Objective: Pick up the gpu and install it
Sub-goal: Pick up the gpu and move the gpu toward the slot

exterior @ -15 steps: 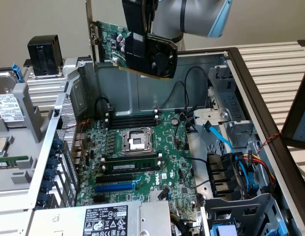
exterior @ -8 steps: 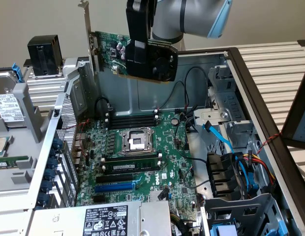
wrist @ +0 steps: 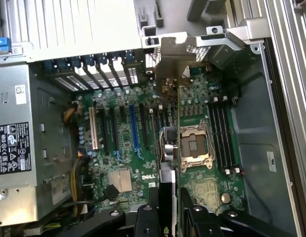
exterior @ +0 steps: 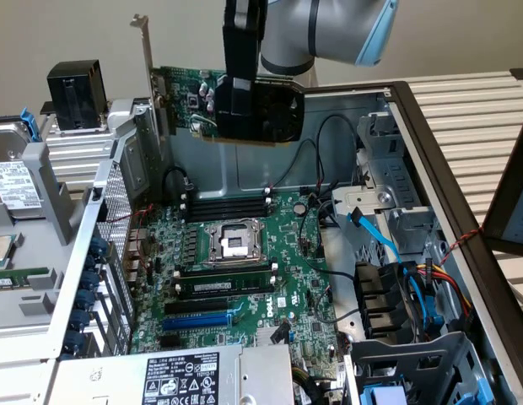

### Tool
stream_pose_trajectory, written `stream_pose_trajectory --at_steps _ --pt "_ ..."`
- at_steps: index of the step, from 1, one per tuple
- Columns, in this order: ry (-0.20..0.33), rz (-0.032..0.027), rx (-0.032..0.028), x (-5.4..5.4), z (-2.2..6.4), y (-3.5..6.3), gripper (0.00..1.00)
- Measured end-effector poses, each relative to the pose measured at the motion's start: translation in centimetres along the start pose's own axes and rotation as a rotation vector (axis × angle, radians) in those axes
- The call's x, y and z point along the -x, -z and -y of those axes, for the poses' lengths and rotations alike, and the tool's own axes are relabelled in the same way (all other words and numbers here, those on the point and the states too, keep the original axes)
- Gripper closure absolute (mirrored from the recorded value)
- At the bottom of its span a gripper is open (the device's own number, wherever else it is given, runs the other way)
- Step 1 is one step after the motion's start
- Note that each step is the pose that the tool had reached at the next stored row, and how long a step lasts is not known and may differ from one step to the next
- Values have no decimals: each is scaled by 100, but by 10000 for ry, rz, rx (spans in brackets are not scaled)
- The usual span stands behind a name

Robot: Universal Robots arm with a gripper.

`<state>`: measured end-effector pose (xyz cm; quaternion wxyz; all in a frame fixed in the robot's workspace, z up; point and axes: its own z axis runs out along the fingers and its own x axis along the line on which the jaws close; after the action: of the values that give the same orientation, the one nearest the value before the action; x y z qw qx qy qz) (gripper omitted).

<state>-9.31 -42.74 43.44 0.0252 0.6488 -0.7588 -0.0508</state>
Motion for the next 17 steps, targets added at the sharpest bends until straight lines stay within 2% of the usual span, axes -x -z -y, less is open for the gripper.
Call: stream_pose_trajectory --at_steps 4,7,10,15,16,17 --pt "315 -34 -2 -5 -31 -26 73" --pt "413 -44 -73 -12 -62 -48 73" --pt "439 -44 -232 -20 -108 -71 73" --pt "466 -53 -603 -33 -189 -102 73" --pt "478 -51 -627 -36 -207 -109 73" --pt "494 -54 -626 -40 -227 -112 73"
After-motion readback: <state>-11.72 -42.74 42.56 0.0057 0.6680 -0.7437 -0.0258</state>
